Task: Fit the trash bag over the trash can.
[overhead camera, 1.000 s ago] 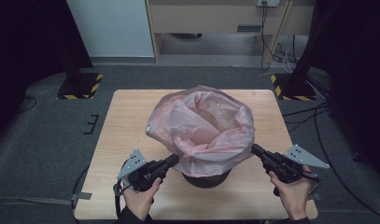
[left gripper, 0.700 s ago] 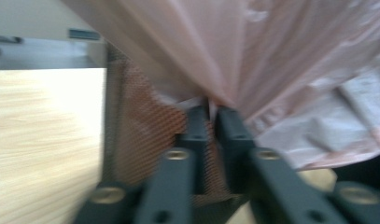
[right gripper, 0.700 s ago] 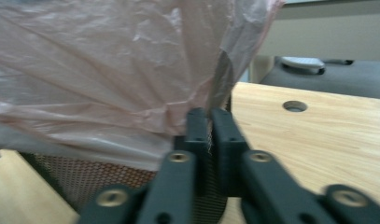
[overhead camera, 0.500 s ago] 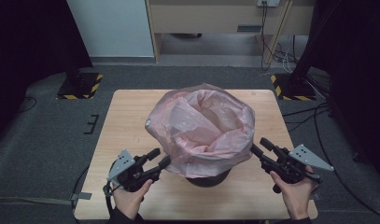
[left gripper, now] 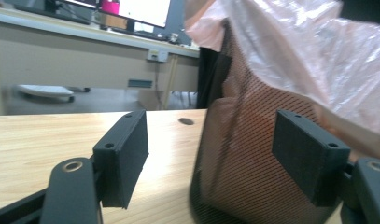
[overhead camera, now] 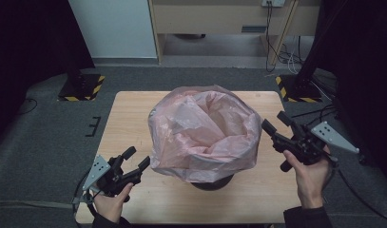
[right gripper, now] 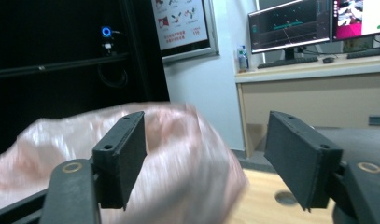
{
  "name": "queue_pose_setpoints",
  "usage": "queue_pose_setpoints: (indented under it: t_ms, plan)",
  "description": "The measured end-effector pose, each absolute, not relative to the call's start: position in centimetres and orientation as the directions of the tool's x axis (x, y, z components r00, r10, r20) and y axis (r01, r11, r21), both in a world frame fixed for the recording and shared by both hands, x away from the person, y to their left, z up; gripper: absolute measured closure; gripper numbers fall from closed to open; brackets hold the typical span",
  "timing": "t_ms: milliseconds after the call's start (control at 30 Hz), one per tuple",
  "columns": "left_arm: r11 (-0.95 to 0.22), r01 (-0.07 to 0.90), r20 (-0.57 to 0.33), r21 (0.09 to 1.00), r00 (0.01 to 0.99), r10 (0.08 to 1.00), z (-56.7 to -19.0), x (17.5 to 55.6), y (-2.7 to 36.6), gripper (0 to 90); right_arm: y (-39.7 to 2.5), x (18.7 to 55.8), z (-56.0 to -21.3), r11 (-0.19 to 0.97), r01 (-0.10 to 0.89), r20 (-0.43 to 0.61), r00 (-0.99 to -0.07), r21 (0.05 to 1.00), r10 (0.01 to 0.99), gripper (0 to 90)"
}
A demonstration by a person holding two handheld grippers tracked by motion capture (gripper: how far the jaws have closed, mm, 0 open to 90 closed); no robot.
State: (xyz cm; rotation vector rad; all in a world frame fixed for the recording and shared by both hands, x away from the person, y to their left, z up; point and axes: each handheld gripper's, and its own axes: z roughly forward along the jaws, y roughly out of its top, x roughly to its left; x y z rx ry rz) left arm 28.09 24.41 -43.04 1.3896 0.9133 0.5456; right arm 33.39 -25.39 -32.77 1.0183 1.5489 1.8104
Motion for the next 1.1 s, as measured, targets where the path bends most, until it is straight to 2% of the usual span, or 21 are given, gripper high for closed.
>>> queue_pose_setpoints:
  t_ms: [167, 333, 567, 733, 867, 1100]
  plan:
    - [0.119, 0.214, -0.214, 0.970, 0.504, 0.837, -44.2, 28.6, 25.4, 25.6, -24.0, 35.1, -30.3, -0.196, 0.073, 0.201, -0.586, 0.978, 0.785, 26.0]
    - [0.035, 0.347, -0.193, 0.937, 0.432, 0.881, -46.4, 29.7, 26.1, 24.8, -21.4, 36.7, -27.6, -0.176, 0.074, 0.183, -0.627, 0.982, 0.757, 24.6]
    - [-0.063, 0.478, -0.166, 0.876, 0.422, 0.891, -48.7, 30.8, 26.1, 23.3, -16.8, 39.4, -25.5, -0.108, 0.118, 0.159, -0.666, 0.987, 0.729, 22.6]
    - [-0.095, 0.513, -0.161, 0.853, 0.432, 0.887, -49.3, 31.2, 25.9, 23.2, -13.3, 40.9, -26.0, -0.031, 0.178, 0.147, -0.686, 0.984, 0.713, 22.4]
    - [-0.096, 0.524, -0.167, 0.846, 0.433, 0.886, -49.4, 31.2, 25.9, 23.2, -10.9, 42.1, -27.8, 0.030, 0.246, 0.155, -0.695, 0.969, 0.702, 23.0]
    - [-0.103, 0.535, -0.170, 0.838, 0.437, 0.883, -49.5, 31.3, 25.8, 23.3, -8.2, 43.2, -31.1, 0.242, 0.359, 0.078, -0.684, 0.901, 0.725, 21.3]
